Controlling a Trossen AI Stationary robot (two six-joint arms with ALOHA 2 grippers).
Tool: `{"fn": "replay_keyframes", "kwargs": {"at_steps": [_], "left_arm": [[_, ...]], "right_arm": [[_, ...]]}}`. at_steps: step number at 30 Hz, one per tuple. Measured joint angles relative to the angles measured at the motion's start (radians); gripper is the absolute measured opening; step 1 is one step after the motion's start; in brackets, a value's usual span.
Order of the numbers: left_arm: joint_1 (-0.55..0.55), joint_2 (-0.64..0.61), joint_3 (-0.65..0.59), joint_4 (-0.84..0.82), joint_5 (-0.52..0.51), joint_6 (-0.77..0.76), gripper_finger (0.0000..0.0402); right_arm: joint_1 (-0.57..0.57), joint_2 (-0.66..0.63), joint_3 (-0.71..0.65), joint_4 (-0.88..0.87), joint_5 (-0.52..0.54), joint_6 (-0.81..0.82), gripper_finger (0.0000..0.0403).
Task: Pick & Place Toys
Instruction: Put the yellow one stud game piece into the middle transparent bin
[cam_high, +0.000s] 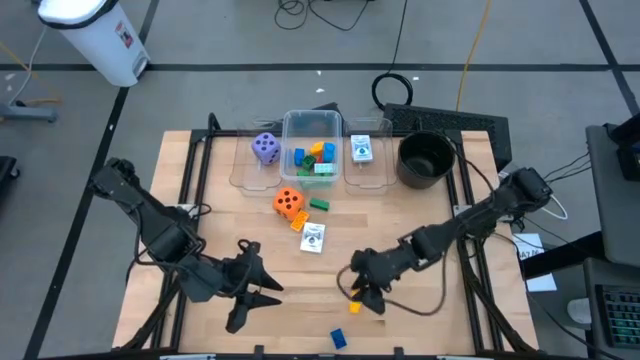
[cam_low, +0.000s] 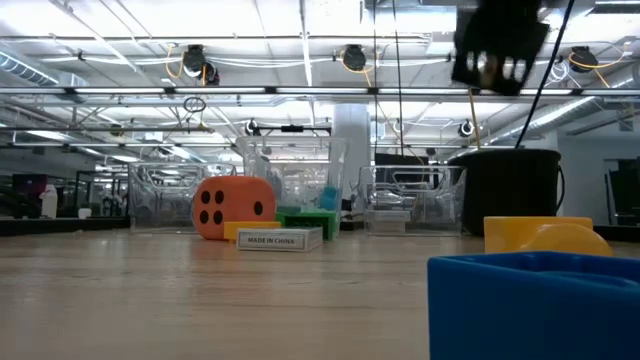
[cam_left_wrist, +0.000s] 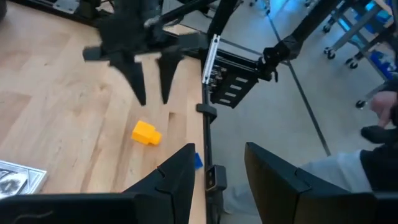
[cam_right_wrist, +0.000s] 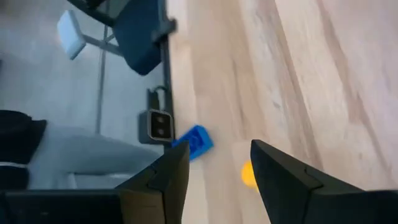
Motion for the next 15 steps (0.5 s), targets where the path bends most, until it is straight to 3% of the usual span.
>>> {"fn": "replay_keyframes", "kwargs": {"at_steps": [7,15], "left_arm": [[0.014,0.000,0.000,0.000,0.000,0.001,0.0136],[0.014,0.000,0.000,0.000,0.000,-0.009,0.0149]], "right_arm": [[-0.115,0.000,-0.215,0.268,-0.235,0.120,0.0164],[-0.131,0.000,-0.350,0.412,-0.261,0.160,0.0164]]}}
